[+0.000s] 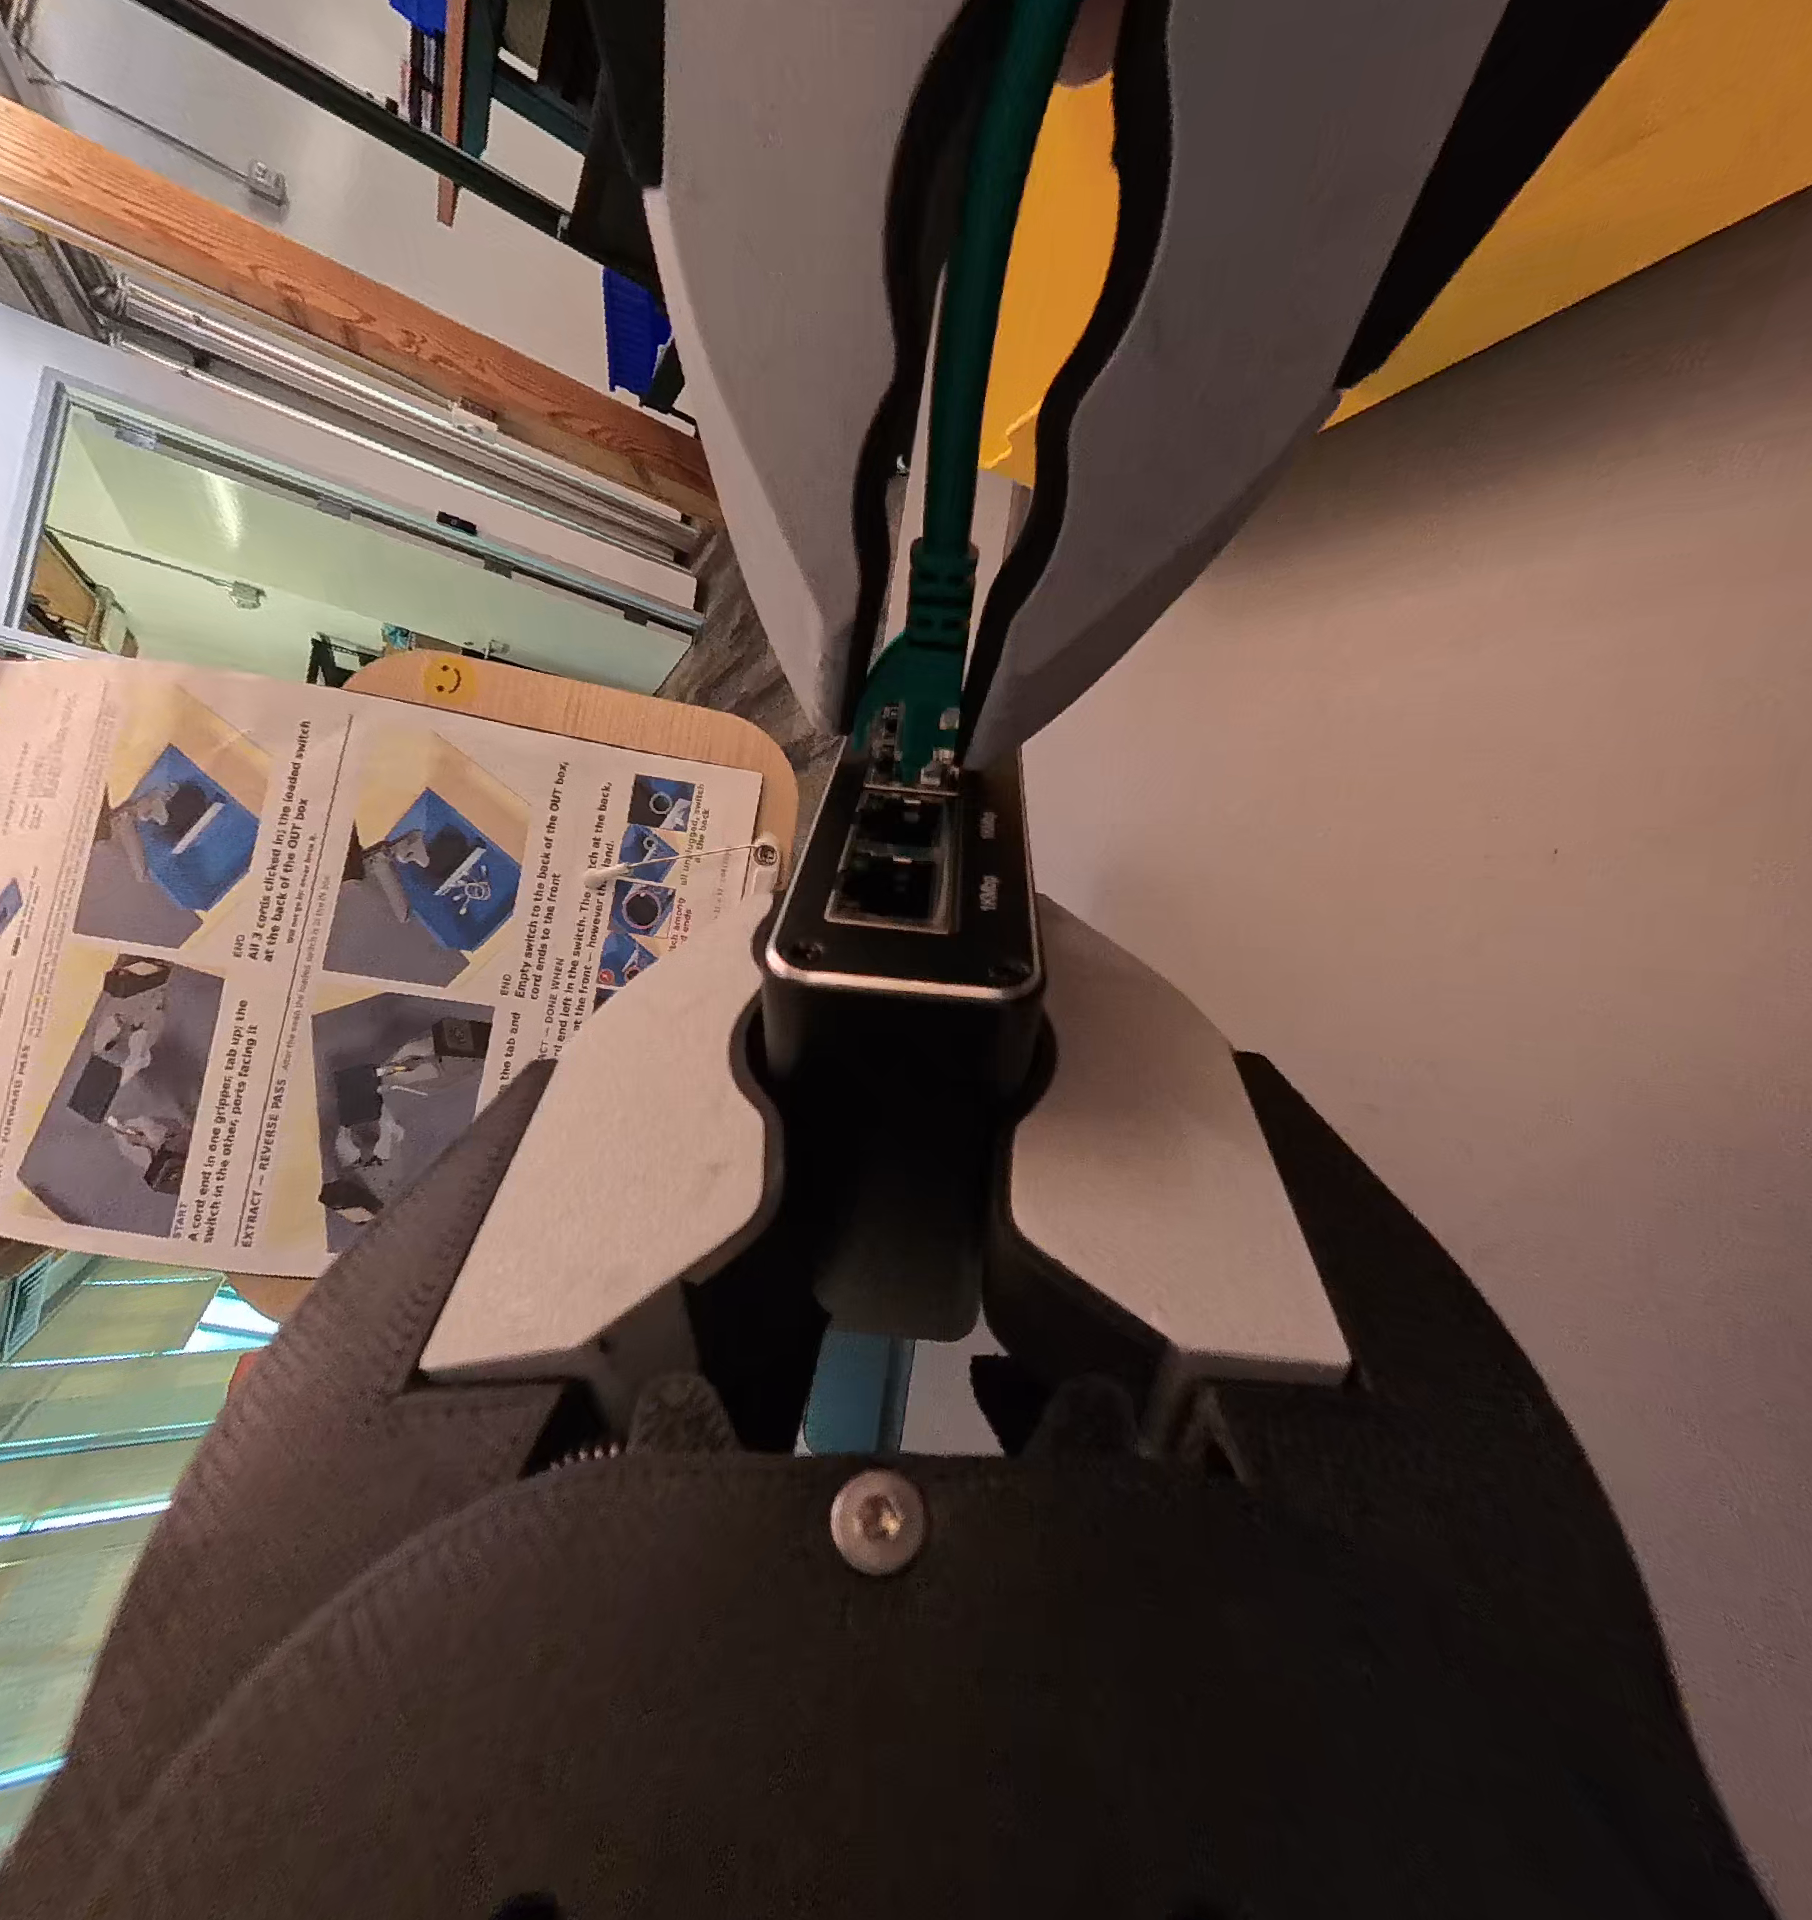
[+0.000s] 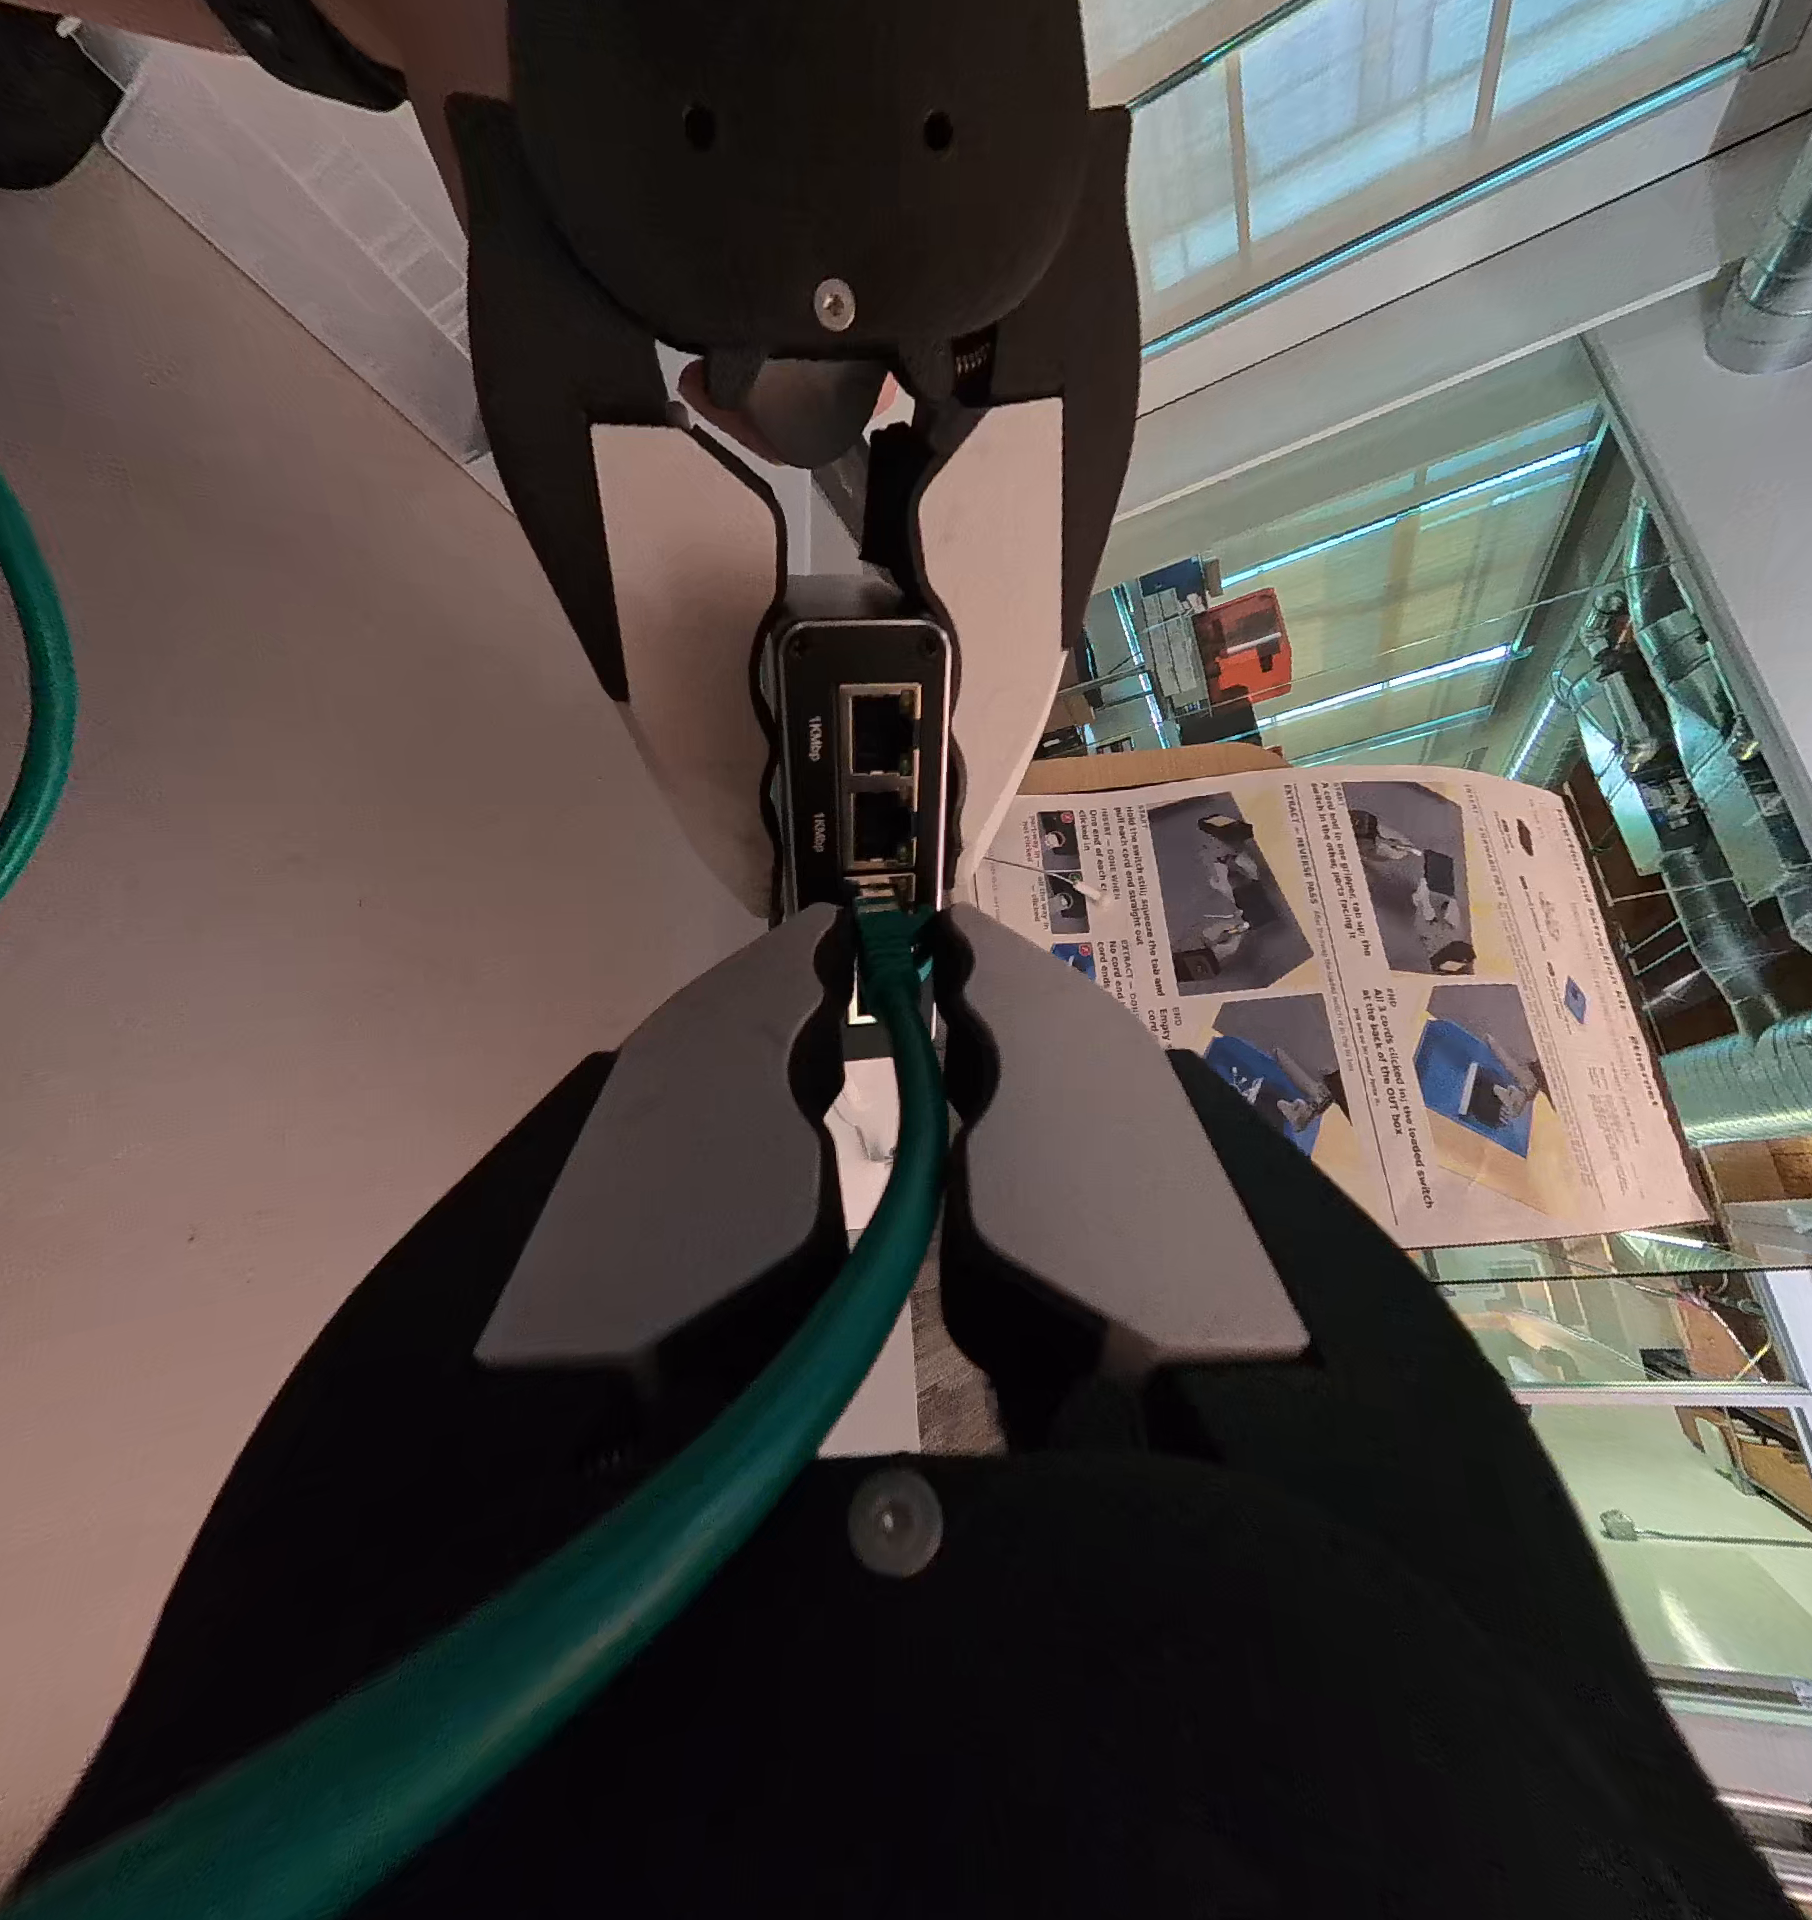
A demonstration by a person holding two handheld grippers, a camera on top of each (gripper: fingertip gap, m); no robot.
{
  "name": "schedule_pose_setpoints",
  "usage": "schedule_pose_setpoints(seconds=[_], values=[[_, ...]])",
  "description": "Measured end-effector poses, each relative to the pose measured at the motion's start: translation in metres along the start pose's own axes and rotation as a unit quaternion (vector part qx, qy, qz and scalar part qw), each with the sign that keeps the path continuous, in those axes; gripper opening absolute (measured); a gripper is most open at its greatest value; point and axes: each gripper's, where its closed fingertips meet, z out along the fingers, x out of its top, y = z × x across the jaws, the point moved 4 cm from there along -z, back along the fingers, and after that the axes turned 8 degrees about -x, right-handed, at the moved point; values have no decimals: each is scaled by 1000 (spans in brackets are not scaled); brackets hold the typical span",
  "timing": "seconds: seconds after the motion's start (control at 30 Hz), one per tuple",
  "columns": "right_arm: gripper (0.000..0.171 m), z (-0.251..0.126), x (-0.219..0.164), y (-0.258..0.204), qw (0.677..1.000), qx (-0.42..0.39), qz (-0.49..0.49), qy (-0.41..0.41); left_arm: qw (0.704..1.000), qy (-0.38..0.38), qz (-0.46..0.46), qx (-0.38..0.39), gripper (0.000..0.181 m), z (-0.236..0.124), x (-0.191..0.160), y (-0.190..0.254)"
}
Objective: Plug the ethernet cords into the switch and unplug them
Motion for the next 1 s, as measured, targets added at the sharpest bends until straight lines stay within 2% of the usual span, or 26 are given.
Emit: schedule_pose_setpoints(seconds=[0.5,1.0], values=[[14,1,1,-2,1000,-3,-3,-4,1000,-4,16,6,39,-1,-2,-1],[13,-3,-11,-13,997,54,12,-54,1000,3,18,-15,41,18,-6,5]])
